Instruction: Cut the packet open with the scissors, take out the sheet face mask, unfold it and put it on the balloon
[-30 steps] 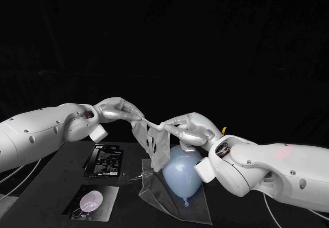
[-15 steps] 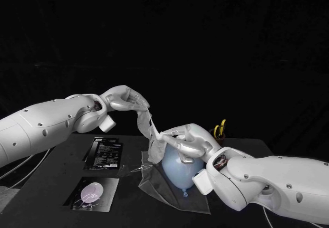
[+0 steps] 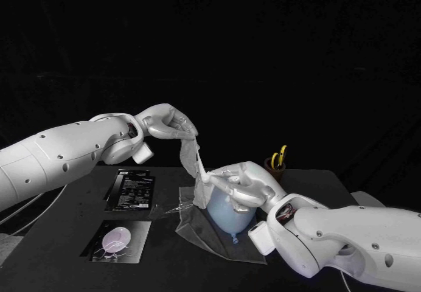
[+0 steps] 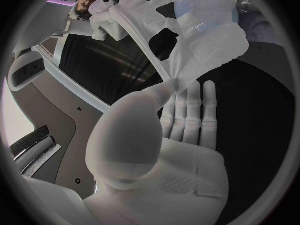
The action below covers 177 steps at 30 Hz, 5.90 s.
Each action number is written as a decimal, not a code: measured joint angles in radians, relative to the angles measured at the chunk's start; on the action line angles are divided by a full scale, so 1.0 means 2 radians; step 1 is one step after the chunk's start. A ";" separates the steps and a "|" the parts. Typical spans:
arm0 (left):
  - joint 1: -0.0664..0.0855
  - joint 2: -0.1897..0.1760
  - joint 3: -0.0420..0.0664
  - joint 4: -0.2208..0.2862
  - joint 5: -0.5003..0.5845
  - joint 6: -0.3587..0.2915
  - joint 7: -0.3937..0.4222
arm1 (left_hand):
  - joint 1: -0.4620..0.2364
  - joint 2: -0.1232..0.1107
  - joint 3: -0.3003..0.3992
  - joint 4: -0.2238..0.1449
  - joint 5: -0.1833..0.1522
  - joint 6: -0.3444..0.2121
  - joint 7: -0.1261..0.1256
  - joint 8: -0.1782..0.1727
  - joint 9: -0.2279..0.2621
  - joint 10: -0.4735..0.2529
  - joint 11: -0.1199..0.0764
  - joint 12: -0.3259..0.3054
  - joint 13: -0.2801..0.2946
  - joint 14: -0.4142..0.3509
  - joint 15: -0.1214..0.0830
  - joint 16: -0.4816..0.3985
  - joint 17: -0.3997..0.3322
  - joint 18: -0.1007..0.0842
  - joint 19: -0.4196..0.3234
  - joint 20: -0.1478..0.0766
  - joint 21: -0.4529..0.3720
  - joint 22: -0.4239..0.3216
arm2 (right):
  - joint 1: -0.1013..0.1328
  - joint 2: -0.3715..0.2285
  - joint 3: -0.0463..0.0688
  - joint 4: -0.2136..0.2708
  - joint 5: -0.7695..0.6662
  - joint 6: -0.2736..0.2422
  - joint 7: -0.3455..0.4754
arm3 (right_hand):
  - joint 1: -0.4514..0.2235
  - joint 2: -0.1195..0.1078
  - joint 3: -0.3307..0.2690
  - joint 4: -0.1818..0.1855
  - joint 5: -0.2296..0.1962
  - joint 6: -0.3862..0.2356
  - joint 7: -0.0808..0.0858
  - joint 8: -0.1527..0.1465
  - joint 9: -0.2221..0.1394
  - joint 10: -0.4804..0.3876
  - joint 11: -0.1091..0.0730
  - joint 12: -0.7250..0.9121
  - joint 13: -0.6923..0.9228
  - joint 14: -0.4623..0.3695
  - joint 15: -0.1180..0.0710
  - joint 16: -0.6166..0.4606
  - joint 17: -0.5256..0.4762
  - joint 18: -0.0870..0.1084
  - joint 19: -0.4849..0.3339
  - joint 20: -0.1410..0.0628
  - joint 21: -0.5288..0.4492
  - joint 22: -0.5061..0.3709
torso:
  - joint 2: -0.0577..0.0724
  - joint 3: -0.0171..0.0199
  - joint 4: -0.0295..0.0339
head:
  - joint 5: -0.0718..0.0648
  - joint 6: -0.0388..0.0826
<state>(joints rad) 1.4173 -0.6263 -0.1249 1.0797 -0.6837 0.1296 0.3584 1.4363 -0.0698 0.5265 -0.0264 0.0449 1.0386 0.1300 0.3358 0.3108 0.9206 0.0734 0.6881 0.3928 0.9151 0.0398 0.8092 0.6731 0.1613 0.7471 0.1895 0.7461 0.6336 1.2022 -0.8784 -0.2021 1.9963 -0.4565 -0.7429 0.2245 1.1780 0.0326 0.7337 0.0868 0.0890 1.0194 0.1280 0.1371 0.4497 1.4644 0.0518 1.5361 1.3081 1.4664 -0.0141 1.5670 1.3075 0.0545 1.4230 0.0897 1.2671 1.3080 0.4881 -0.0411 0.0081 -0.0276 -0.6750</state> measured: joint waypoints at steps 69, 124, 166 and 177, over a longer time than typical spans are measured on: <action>0.003 0.086 -0.003 -0.021 -0.195 -0.016 0.013 | 0.005 0.000 -0.001 -0.001 0.000 0.000 0.000 0.000 0.001 0.001 -0.001 -0.002 -0.005 0.000 0.000 0.000 -0.005 0.000 0.000 0.000 0.000 0.003 | -0.053 -0.094 -0.001 0.042 0.020 0.004 0.029 | 0.002 -0.002 0.000 0.000 0.002 0.000 -0.001 -0.001 0.000 0.000 0.000 -0.002 0.000 0.000 0.000 0.000 0.000 -0.001 0.000 0.000 0.002 0.000 | 0.000 0.0014 -0.0005 | -0.028 -0.019; 0.001 0.168 -0.001 -0.074 -0.258 -0.034 0.005 | 0.008 0.001 -0.001 -0.001 0.000 -0.001 -0.001 -0.003 0.002 0.002 -0.002 -0.006 -0.009 -0.004 0.000 0.000 -0.010 0.000 -0.007 0.000 0.001 0.008 | -0.049 -0.144 -0.005 -0.006 0.029 0.046 0.012 | 0.002 -0.002 -0.001 0.001 0.004 0.001 -0.002 0.000 0.000 0.000 0.000 -0.004 0.000 0.000 0.000 0.000 0.000 0.001 0.000 0.000 -0.002 0.000 | 0.002 0.0061 -0.0033 | -0.054 -0.019; -0.029 0.228 -0.001 -0.143 -0.271 -0.059 0.012 | 0.016 0.001 -0.004 -0.004 -0.001 -0.004 0.003 -0.006 0.000 0.000 0.000 -0.010 -0.016 -0.011 0.003 0.000 -0.016 0.000 -0.020 0.002 0.008 0.019 | -0.052 -0.149 -0.011 -0.038 0.007 0.037 -0.044 | 0.002 -0.002 -0.003 0.003 0.003 0.002 0.000 0.001 0.000 0.000 0.000 -0.005 0.000 -0.001 0.001 0.000 0.000 0.002 0.000 0.000 -0.002 0.000 | 0.004 0.0110 -0.0057 | -0.070 -0.023; -0.033 0.233 -0.001 -0.154 -0.279 -0.067 0.008 | 0.021 0.003 -0.007 -0.007 -0.001 -0.018 0.013 -0.019 -0.002 -0.014 0.014 -0.030 -0.031 -0.032 0.012 0.000 -0.021 0.000 -0.048 0.005 0.013 0.029 | -0.053 -0.147 -0.013 -0.042 0.006 0.021 -0.053 | 0.002 -0.002 -0.004 0.004 0.003 0.001 -0.001 0.001 0.001 0.000 0.000 -0.006 0.000 0.000 0.000 0.000 0.000 0.000 0.000 0.000 -0.005 0.000 | 0.005 0.0118 -0.0059 | -0.073 -0.025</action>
<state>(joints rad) 1.3517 -0.1605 -0.1263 0.7719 -1.2423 -0.0048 0.3750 1.4784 -0.0643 0.5129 -0.0401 0.0438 1.0021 0.1561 0.2984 0.3077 0.8928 0.1011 0.6283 0.3311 0.8508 0.0639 0.8091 0.6318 0.1606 0.6512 0.1996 0.7729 0.6915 1.0958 -1.1720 -0.2273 1.9116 -0.4439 -0.7009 0.1192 1.1816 0.0287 0.7253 0.0950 0.0948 1.0211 0.1255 0.1387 0.4508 1.4644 0.0518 1.5246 1.3080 1.4668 -0.0145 1.5673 1.3074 0.0538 1.4229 0.0897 1.2564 1.3074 0.4974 -0.0174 -0.0038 -0.1733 -0.7247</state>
